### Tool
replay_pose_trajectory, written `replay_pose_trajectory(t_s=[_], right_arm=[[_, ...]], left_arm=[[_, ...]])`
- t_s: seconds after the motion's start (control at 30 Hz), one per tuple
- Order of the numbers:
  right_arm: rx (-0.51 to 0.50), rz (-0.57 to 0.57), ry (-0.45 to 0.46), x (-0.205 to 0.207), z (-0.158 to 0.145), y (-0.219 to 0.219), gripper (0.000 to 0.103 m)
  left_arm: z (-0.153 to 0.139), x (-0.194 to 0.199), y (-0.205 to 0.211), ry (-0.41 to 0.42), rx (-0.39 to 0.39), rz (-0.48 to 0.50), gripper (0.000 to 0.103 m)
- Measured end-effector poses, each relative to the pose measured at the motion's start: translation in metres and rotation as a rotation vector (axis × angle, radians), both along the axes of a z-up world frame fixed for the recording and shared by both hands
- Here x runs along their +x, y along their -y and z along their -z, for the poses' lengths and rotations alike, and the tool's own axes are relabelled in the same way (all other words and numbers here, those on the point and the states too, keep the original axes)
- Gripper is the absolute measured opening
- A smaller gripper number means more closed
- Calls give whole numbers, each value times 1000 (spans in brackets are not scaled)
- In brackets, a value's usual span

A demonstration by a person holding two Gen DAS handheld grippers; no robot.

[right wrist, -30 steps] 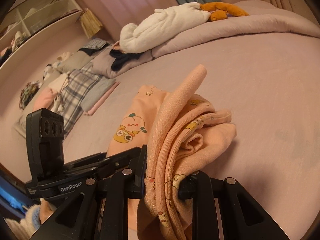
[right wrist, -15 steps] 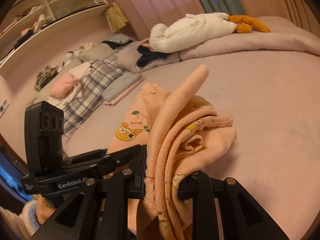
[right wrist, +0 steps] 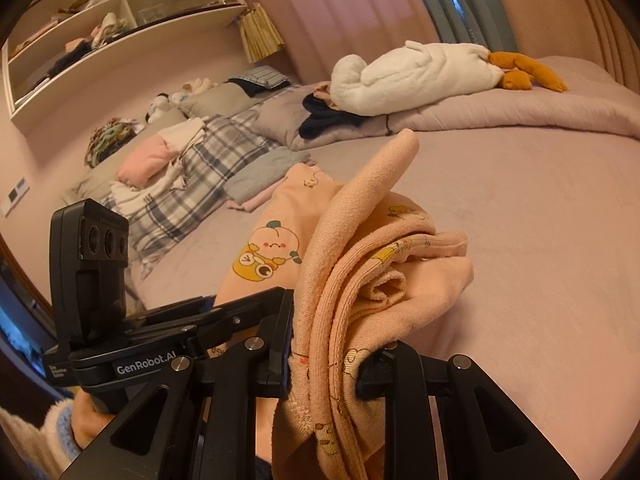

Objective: Fold small clothes

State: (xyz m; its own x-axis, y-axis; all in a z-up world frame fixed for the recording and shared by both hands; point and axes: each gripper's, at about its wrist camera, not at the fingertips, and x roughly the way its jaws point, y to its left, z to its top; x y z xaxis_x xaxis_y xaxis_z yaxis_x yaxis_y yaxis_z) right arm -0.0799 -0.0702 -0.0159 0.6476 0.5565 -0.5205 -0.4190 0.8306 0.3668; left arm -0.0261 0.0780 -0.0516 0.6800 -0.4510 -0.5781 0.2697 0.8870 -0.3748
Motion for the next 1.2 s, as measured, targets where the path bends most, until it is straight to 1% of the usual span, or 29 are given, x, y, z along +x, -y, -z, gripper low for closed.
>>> replay_pose_trajectory(t_s=[0.5, 0.77, 1.2], right_arm=[[-44, -34, -9, 15, 4, -27, 24], [-53, -39, -8, 26, 5, -36, 24], [-53, -19, 11, 51, 2, -34, 24]], left_arm=[[10, 13, -24, -18, -29, -30, 31], [11, 25, -28, -17, -17, -31, 31], [8, 60, -27, 4, 3, -8, 31]])
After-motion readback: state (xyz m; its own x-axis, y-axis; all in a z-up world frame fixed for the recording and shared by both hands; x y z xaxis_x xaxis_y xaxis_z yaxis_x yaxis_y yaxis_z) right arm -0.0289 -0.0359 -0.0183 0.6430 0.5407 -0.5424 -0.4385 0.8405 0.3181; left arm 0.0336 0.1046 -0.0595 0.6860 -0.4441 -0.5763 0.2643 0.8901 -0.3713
